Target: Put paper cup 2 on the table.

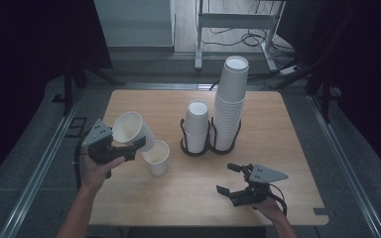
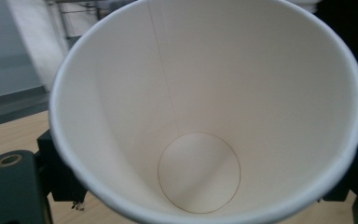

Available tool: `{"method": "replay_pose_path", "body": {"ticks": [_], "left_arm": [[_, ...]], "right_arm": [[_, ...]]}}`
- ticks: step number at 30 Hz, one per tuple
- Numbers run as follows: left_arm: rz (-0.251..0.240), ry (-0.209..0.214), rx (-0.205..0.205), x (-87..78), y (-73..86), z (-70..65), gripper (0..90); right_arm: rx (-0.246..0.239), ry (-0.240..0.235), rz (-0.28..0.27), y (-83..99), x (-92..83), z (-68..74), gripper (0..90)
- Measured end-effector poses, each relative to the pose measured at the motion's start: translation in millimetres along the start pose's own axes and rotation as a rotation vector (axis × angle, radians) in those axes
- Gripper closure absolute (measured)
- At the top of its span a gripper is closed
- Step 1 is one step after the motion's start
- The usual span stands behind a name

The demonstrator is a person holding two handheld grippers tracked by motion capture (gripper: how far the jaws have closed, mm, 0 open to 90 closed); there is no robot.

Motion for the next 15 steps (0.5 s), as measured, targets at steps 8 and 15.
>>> {"method": "replay_pose_path", "body": {"ticks": [8, 15], "left_arm": [[0.062, -0.078, -0.039, 7.6, 19.4, 30.2, 13.0], [0.096, -0.118, -0.085, 14.2, 36.9, 49.9, 13.0]], "right_arm": [[0.005, -0.001, 0.002, 0.7, 0.2, -0.5, 12.3], [0.009, -0.002, 0.005, 1.6, 0.1, -1.1, 12.5]]}}
Point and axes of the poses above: each handheld gripper's, and its own axes: x roughly forward along the jaws, y roughly out of its underside, z roughly to its left, the point moved 7 cm from there along x, roughly forward along the jaws, and after that the axes turned 3 degrees about x, right-handed, at the moved point
